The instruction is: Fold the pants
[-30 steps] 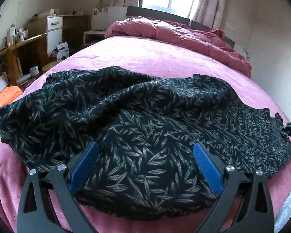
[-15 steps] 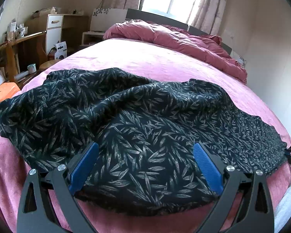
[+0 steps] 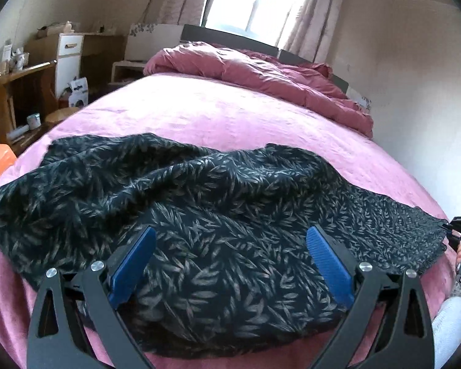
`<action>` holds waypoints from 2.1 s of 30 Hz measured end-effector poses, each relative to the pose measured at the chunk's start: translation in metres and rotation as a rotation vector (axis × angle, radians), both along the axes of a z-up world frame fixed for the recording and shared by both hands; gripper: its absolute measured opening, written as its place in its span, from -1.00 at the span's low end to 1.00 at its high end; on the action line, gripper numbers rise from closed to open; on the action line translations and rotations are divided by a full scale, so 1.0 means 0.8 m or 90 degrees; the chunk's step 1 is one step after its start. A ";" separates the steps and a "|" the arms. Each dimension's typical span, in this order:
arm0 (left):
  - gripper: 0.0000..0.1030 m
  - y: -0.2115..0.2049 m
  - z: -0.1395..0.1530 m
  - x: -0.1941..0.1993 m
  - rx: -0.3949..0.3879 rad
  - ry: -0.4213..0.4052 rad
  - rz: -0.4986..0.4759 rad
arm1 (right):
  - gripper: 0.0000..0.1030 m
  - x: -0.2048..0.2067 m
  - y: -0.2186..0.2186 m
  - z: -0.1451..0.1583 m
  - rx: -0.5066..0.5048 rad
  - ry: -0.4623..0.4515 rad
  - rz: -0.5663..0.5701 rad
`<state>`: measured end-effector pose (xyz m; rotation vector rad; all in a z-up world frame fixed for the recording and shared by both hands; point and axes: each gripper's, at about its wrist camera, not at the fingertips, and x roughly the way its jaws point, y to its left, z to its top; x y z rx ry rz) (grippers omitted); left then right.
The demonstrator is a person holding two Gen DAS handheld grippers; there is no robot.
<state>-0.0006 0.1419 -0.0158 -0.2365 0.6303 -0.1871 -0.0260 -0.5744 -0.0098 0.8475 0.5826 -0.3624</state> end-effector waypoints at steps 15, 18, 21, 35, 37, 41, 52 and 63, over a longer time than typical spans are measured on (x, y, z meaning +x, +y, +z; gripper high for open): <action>0.91 -0.021 -0.013 -0.001 0.053 0.037 -0.039 | -0.80 -0.030 -0.004 -0.022 -0.069 0.066 0.007; 0.91 -0.017 -0.005 -0.001 0.022 0.028 -0.045 | -0.53 -0.039 -0.015 0.013 -0.126 0.020 -0.038; 0.91 -0.021 -0.004 0.006 0.027 0.026 -0.042 | -0.52 -0.020 -0.027 0.032 -0.144 0.032 -0.039; 0.96 -0.036 -0.020 0.011 0.059 0.050 -0.046 | -0.66 0.117 -0.007 -0.014 -0.196 0.181 0.112; 0.96 -0.037 -0.020 0.011 0.061 0.051 -0.046 | -0.95 0.116 0.009 -0.012 -0.253 0.197 0.131; 0.96 -0.040 -0.019 0.010 0.065 0.048 -0.046 | -0.98 0.102 0.028 0.004 -0.357 0.228 0.080; 0.96 -0.043 -0.014 0.011 0.065 0.054 -0.043 | -1.00 0.085 -0.010 -0.015 -0.305 0.283 -0.010; 0.96 -0.049 0.041 0.094 0.088 0.095 0.014 | 0.12 0.084 0.149 0.053 -0.332 0.115 0.094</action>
